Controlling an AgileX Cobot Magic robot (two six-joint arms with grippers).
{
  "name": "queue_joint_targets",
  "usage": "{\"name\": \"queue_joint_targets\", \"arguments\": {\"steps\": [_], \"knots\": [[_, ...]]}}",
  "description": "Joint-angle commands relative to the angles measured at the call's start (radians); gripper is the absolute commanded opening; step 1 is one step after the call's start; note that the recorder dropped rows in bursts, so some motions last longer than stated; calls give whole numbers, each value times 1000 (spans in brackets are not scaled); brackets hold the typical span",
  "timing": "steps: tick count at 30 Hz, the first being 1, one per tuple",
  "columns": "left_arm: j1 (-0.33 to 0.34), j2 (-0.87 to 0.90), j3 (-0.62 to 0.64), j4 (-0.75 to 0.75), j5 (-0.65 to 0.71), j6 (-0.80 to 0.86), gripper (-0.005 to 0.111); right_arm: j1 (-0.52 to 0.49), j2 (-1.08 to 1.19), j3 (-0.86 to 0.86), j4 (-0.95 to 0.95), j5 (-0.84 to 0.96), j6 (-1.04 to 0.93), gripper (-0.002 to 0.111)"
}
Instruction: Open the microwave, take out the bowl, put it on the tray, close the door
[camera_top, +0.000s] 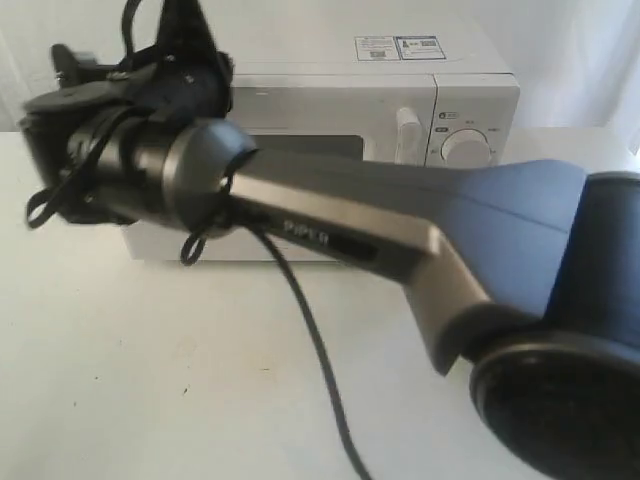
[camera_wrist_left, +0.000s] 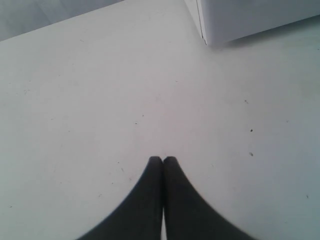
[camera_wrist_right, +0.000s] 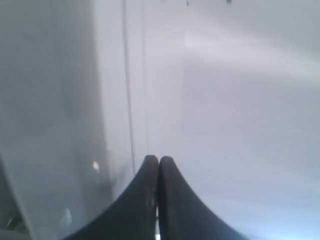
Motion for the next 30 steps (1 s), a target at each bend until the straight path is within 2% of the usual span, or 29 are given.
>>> {"name": "queue_joint_targets", "arguments": {"steps": [1,6,8,10,13,18,25,30], "knots": [[-1,-2,-4,-4,2,-6,0,-89,-19,-1,40,29,76,0],[-1,-2,-4,-4,2,-6,0,-91,-149,-1,49,29,189,0],[-1,-2,-4,-4,2,-6,0,-91,-236,-1,152,29,185,0],[-1,-2,-4,-4,2,-6,0,-82,-327,-1,366,29,176,0],[-1,-2,-4,-4,0,-6,0,-77,-435,-1,546,29,45,0],[-1,-2,-4,-4,0,-6,0,-77,-565,-1,564,29,1,0],[-1,-2,-4,-4,0,-6,0,-81,-598,-1,567,29,1,0],[-1,-2,-4,-4,0,-6,0,-108,-611,54,704,29,3,0]]}}
